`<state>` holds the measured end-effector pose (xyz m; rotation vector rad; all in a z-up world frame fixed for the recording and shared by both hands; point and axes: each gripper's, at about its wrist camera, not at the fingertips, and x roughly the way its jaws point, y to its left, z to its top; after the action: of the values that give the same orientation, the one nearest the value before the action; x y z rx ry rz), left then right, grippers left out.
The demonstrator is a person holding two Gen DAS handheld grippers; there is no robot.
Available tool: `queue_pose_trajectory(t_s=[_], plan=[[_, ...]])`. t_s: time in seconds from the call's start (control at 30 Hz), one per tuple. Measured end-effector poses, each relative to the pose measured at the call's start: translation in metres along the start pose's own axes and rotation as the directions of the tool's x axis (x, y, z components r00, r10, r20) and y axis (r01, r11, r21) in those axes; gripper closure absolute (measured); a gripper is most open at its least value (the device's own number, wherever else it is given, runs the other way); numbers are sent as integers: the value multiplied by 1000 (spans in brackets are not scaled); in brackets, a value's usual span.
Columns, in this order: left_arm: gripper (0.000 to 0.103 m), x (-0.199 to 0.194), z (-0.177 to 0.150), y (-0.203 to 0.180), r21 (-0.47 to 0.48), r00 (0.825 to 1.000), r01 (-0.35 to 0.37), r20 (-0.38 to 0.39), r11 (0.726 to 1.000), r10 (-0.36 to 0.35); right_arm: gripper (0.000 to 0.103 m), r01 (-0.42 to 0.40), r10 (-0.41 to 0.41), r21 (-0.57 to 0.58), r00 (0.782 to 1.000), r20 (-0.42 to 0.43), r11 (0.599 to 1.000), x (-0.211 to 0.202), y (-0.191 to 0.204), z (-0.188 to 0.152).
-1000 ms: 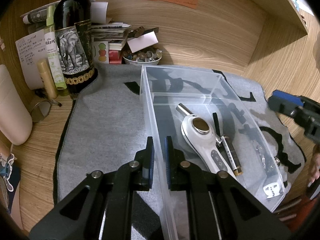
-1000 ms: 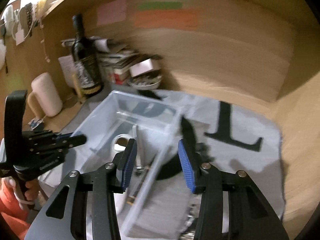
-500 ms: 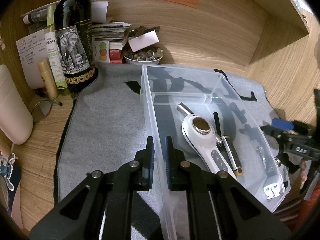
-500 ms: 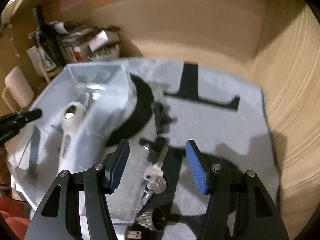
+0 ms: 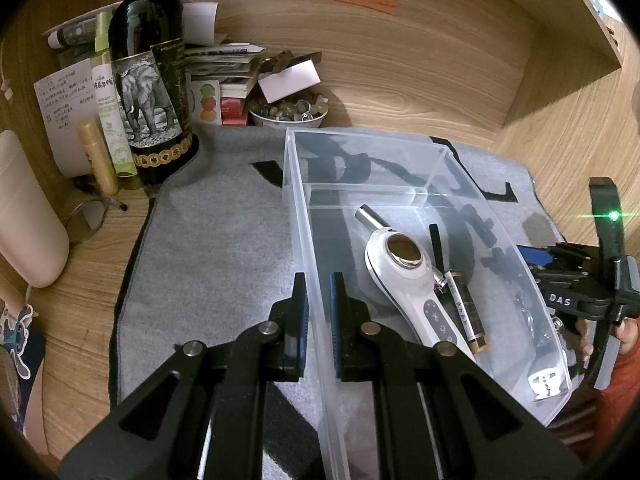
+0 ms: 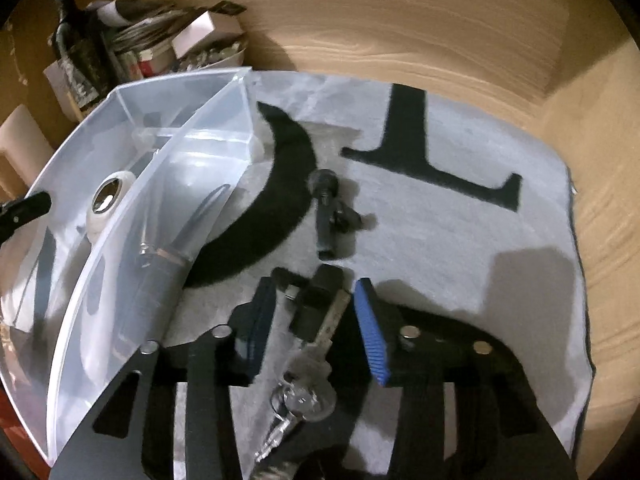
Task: Organize rigid objects
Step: 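Grasp the small black part attached to the keys with the right gripper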
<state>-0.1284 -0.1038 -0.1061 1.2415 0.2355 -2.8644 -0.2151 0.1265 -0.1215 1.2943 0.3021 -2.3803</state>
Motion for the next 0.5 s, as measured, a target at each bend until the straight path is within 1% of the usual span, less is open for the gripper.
queue_pose_trajectory(t_s=[0.07, 0.13, 0.17, 0.3, 0.5], plan=[[94, 0, 0, 1, 0, 1000, 0, 1, 1000, 0, 71, 0, -1, -17, 1000, -14, 1000, 5, 4, -1], [94, 0, 0, -1, 1, 1000, 1, 1, 1000, -1, 73, 29, -29, -44, 1000, -7, 999, 6, 7, -2], [94, 0, 0, 1, -1, 1000, 0, 1, 1000, 0, 77, 34, -34, -49, 999, -4, 998, 6, 7, -3], [94, 0, -1, 1, -2, 1000, 3, 1, 1000, -3, 77, 47, -47, -30, 999, 8, 998, 2, 4, -4], [94, -1, -2, 2, -2, 1000, 8, 0, 1000, -8, 77, 44, -44, -1, 996, 73, 999, -20, 4, 0]])
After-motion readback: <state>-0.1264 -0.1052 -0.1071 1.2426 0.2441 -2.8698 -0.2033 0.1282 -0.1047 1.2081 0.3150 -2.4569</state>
